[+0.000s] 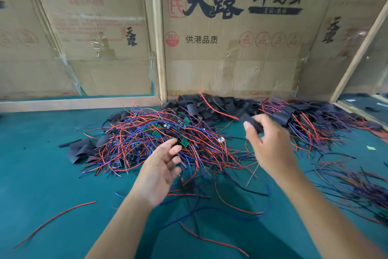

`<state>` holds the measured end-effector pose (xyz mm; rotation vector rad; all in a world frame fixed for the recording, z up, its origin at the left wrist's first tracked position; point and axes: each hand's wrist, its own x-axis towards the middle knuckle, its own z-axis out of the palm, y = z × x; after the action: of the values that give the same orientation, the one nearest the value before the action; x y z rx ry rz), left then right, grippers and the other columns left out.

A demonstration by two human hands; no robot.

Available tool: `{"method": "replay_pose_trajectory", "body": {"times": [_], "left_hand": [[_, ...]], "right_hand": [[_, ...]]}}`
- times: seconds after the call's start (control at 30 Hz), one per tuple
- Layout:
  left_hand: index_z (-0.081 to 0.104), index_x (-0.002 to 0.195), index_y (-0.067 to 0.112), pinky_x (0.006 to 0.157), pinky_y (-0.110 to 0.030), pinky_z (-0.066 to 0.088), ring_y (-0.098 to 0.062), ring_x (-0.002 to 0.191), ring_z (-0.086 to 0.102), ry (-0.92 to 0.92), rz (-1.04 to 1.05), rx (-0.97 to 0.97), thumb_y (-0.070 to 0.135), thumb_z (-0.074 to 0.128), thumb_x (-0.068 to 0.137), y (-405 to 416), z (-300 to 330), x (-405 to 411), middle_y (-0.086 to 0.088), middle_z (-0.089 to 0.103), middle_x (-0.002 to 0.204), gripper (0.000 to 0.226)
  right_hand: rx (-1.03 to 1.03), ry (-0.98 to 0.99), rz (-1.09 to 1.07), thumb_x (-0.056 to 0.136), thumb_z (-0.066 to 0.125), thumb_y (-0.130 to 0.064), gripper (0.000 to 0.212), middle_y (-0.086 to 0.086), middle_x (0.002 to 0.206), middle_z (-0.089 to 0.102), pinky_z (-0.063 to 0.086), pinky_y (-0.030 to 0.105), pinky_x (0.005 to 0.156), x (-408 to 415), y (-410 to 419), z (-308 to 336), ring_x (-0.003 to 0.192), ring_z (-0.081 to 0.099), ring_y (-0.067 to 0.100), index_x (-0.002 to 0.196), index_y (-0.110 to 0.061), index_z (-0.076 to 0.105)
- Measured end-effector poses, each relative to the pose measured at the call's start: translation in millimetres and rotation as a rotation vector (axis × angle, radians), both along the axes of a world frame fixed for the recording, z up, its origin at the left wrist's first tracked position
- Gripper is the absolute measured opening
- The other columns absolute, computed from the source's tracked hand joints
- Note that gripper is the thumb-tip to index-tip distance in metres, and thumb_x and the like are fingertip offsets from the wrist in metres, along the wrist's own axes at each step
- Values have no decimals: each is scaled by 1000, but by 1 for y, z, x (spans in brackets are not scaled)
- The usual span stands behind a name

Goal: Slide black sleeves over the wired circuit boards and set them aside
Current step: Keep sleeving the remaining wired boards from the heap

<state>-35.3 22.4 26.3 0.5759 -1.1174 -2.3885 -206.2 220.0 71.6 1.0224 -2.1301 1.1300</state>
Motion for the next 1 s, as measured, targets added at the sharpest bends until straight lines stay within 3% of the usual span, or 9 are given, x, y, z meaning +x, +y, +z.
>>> {"method": "replay_pose_trajectory", "body": {"times": [0.17, 0.3, 0.5, 0.6, 0.7, 0.73, 0.8, 0.9, 1.0], "left_hand": [[68, 117, 17, 45, -19, 38, -9, 59, 49, 55, 0, 26, 26, 52, 100, -7, -9, -3, 5, 59, 81, 25], [70, 111, 16, 46, -19, 36, -10, 60, 44, 147, 38, 96, 26, 59, 97, -14, -10, -4, 5, 54, 80, 21], [60, 120, 15, 41, -20, 25, -8, 51, 31, 139, -2, 44, 29, 71, 80, -16, -16, -12, 7, 40, 68, 44], [62, 112, 17, 36, -20, 25, -8, 45, 25, 157, -64, 24, 32, 80, 74, -18, -19, -14, 8, 31, 61, 44], [61, 106, 19, 35, -21, 25, -9, 45, 21, 132, -91, 6, 31, 78, 80, -20, -21, -15, 8, 27, 61, 33], [61, 105, 18, 35, -21, 24, -9, 45, 20, 121, -92, 2, 31, 75, 84, -19, -21, -15, 8, 26, 61, 28], [63, 103, 17, 35, -21, 24, -8, 44, 19, 134, -95, 10, 31, 68, 88, -18, -21, -15, 7, 25, 60, 21], [61, 98, 16, 34, -21, 22, -8, 43, 17, 147, -90, 40, 31, 60, 93, -18, -21, -15, 7, 20, 62, 16], [59, 95, 16, 34, -22, 20, -8, 44, 15, 139, -95, 57, 30, 54, 98, -18, -21, -16, 7, 15, 63, 16]], "right_hand": [[78, 22, -251, 96, 63, -27, 22, 20, 88, 69, 46, 42, 66, -85, 12, 21, 81, 63, 41, 100, -5, 64], [136, 130, -378, 95, 60, -27, 22, 19, 94, 64, 47, 43, 68, -148, 24, 39, 88, 59, 40, 100, -6, 62], [427, 145, -591, 94, 62, -27, 24, 20, 91, 62, 51, 44, 69, -210, 45, 44, 87, 62, 42, 100, -4, 65], [502, 17, -708, 90, 67, -25, 29, 24, 98, 65, 53, 48, 80, -227, 49, 43, 95, 64, 43, 109, -5, 57], [602, -231, -803, 84, 71, -38, 55, 25, 115, 63, 43, 50, 93, -225, 29, 40, 110, 60, 43, 121, -8, 42], [617, -253, -766, 86, 69, -41, 60, 24, 122, 60, 42, 50, 95, -220, 17, 38, 114, 58, 43, 127, -8, 42], [666, -187, -598, 91, 63, -39, 48, 19, 126, 57, 45, 46, 94, -205, -12, 34, 113, 57, 39, 127, -10, 51], [748, -115, -292, 93, 59, -33, 26, 15, 110, 63, 52, 39, 83, -170, -56, 20, 100, 62, 35, 102, -11, 69], [857, -169, -126, 93, 58, -28, 26, 13, 97, 70, 53, 37, 76, -142, -88, -5, 91, 66, 34, 85, -8, 73]]}}
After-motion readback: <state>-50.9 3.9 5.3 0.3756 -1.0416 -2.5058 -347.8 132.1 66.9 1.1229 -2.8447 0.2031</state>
